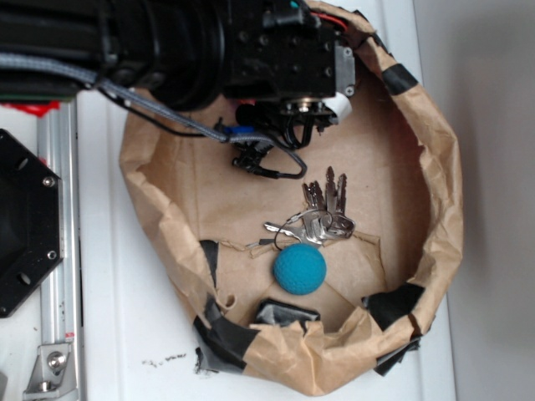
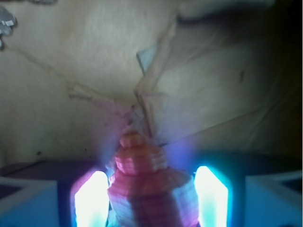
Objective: Grab the shell.
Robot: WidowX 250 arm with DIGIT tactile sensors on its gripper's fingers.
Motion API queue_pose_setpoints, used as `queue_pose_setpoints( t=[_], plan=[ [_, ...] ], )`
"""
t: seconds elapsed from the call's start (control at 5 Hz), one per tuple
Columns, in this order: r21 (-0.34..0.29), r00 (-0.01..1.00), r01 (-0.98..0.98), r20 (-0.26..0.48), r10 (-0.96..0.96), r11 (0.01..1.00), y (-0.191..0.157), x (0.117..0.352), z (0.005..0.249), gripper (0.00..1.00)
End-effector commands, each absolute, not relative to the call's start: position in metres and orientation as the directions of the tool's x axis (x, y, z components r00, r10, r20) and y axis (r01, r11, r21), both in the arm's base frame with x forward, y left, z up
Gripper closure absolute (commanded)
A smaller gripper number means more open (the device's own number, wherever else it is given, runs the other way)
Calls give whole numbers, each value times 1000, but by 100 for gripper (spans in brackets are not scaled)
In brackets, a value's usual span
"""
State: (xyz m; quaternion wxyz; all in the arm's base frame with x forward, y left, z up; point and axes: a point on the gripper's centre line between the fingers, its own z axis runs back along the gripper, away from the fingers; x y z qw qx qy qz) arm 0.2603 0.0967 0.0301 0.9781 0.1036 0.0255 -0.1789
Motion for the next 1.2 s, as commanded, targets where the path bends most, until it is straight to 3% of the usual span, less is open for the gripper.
queue_pose_setpoints(
  t=[0.0,0.2,0.4,0.6,1.0],
  plan=[
    [253,943,329,-33,-332,910,93,267,48,100],
    [151,987,80,124,-99,985,72,271,100,100],
    [-26,960,-167,226,168,986,55,268,154,100],
    [-45,871,-403,289,398,914,51,257,179,100],
    [-96,760,-554,346,550,827,58,251,176,100]
  ],
)
